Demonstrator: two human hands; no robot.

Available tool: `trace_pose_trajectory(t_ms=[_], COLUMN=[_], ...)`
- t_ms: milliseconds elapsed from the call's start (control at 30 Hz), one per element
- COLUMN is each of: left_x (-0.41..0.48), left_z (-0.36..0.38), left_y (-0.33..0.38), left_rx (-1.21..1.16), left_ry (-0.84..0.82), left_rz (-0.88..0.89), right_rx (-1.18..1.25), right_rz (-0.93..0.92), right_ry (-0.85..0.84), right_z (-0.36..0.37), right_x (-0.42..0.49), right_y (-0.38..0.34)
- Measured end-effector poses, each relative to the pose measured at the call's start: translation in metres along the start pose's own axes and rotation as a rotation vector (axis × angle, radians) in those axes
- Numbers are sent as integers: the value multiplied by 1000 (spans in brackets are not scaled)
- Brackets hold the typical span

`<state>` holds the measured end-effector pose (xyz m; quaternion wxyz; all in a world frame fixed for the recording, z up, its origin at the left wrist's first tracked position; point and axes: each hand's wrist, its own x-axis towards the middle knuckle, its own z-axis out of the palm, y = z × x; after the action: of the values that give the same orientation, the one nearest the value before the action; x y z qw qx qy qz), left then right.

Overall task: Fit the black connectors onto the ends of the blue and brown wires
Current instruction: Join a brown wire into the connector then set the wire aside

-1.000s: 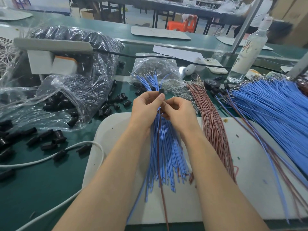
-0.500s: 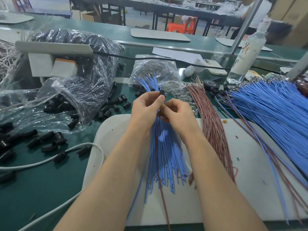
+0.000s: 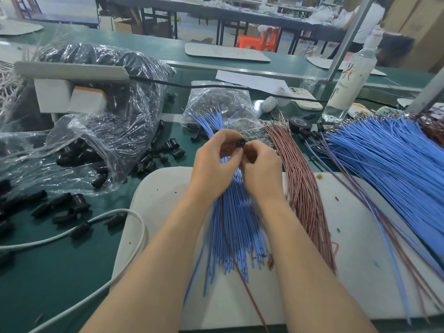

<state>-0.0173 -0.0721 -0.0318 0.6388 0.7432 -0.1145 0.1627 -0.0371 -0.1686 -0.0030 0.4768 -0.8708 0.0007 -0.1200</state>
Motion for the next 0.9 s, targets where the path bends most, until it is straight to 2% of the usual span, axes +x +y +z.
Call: trace_pose_trajectory(t_ms=[900], left_x=[0], left_z=[-1], left_y=[-3], left_rx=[-67], left_ry=[27], left_rz=[-98], right_rx=[-111], right_rz=[-83], right_ry=[34], right_z=[7], right_x=[3], right_y=[10])
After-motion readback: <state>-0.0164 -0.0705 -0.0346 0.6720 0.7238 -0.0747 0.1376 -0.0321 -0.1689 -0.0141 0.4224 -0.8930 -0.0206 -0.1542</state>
